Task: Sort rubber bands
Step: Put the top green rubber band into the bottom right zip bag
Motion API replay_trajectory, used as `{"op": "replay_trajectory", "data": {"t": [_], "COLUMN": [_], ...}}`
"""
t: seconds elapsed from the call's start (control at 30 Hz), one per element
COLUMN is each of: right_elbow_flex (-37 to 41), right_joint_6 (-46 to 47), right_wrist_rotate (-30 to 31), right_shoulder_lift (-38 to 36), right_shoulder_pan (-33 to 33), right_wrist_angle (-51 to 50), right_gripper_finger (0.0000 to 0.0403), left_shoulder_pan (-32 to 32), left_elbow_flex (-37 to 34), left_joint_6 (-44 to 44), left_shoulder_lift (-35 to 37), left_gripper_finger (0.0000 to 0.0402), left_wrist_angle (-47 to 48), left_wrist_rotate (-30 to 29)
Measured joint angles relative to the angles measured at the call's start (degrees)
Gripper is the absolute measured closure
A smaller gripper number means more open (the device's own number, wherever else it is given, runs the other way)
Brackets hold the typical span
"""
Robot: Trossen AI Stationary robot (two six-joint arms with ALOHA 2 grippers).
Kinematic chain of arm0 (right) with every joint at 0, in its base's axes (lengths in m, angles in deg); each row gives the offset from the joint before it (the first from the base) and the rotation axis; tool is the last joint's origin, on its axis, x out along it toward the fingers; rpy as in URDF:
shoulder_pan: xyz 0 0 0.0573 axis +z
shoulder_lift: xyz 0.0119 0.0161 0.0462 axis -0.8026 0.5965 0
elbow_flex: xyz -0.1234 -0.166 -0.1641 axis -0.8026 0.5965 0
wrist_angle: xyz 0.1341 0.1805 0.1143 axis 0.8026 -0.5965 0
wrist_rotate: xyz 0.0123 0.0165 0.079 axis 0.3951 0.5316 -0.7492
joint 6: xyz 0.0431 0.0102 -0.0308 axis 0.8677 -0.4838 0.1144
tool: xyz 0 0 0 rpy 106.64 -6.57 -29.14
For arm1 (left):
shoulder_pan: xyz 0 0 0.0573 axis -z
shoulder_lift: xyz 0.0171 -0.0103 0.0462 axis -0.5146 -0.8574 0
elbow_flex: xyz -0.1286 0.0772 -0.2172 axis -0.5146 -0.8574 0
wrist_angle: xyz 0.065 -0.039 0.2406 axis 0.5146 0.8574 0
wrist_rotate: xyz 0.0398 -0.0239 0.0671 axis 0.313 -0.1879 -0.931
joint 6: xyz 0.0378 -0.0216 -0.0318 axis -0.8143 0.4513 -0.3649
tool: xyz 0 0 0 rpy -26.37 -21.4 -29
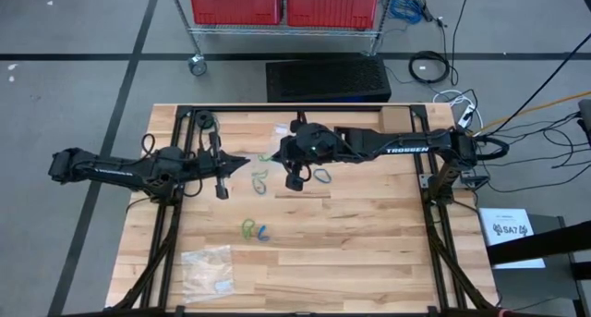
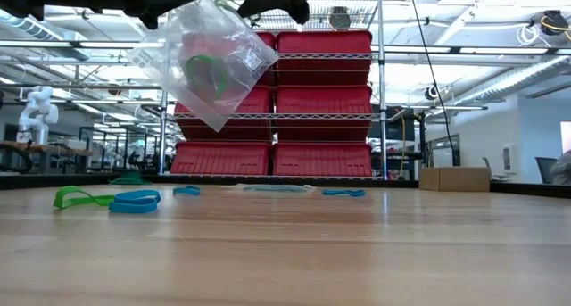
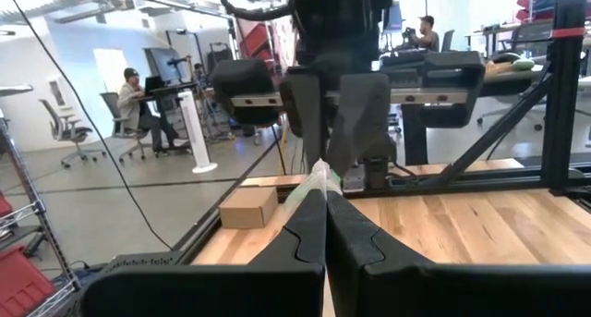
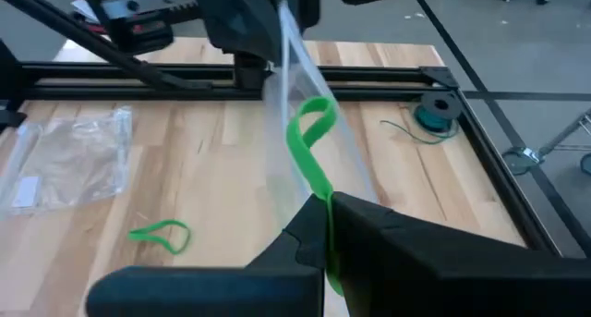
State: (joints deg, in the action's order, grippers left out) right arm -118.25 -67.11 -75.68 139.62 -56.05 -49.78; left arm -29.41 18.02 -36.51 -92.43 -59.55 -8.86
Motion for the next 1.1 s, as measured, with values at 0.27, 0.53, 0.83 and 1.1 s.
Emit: {"op": "replay_trajectory", "data": {"t": [0.27,0.53,0.83,1.1], "right_elbow_flex": [0.0,0.0,0.0,0.0], "right_joint_6": [-0.97,-1.55,-1.17,1.83], "right_wrist_rotate": [-1.16,-3.68,-6.22,-5.67], "right_shoulder_lift": [0.0,0.0,0.0,0.0], "right_shoulder_pan": [-1.59,-2.3,-1.58,-0.05], "right_wrist_angle": [1.79,3.34,3.3,3.25], "right_gripper_finger": [0.0403,0.0403,0.0403,0.0403], "left_shoulder_pan": [0.02,0.01,0.02,0.02], "left_elbow_flex": [0.0,0.0,0.0,0.0], "left_joint_6": [0.05,0.06,0.15,0.21], "left_shoulder_lift": [0.0,-0.07,-0.07,-0.07], "left_gripper_finger": [0.0402,0.0402,0.0402,0.0402], "left_wrist_angle": [0.0,0.0,0.0,-0.02], "left_wrist_rotate": [0.02,0.03,0.04,0.04]}}
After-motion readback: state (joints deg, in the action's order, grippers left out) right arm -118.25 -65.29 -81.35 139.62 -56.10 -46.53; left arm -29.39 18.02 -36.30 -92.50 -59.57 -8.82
